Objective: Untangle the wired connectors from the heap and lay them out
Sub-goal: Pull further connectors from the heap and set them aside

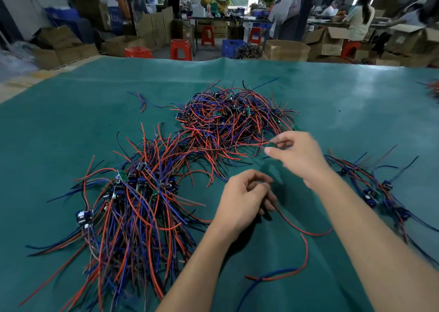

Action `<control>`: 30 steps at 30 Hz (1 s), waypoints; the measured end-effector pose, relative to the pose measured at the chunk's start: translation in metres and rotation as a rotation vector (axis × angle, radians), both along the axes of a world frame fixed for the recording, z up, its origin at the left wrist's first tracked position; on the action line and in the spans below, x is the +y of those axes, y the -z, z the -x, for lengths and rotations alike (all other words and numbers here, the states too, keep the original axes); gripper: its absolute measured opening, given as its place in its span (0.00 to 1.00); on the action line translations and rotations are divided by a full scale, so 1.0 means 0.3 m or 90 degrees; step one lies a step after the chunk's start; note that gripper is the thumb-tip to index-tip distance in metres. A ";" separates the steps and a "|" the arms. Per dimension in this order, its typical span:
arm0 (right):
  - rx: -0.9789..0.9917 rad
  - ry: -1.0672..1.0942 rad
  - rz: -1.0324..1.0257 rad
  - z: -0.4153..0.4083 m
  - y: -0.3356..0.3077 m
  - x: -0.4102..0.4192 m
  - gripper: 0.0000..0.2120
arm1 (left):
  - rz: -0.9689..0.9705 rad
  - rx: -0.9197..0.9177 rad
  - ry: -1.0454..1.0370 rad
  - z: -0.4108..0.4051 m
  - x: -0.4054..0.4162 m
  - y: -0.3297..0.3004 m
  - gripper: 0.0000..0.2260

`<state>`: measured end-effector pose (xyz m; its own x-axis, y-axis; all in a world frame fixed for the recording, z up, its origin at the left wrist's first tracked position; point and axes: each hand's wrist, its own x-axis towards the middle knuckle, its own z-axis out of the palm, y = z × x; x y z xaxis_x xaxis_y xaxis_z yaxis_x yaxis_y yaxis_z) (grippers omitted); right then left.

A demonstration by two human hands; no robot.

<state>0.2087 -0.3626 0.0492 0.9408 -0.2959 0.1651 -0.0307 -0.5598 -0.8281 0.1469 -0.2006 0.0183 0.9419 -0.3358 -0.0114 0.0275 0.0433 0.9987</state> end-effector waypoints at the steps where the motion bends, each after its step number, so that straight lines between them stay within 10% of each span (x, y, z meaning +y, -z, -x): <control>1: -0.018 0.010 -0.082 0.036 -0.008 -0.020 0.09 | 0.006 0.007 -0.016 -0.003 0.000 0.004 0.08; 8: -0.071 -0.147 -0.544 0.253 -0.010 -0.012 0.16 | 0.066 -0.010 -0.067 -0.017 -0.011 0.024 0.09; 19: -0.057 -0.129 -0.245 0.256 0.048 0.077 0.17 | 0.082 -0.028 -0.078 -0.012 0.003 0.020 0.09; 30: -0.075 -0.121 -0.349 0.247 0.050 0.073 0.10 | 0.069 -0.051 -0.081 -0.015 0.008 0.025 0.06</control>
<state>0.1345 -0.3407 0.0340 0.9704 -0.1951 0.1426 0.1382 -0.0359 -0.9897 0.1515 -0.1982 0.0107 0.9733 -0.2086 0.0957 -0.0650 0.1494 0.9866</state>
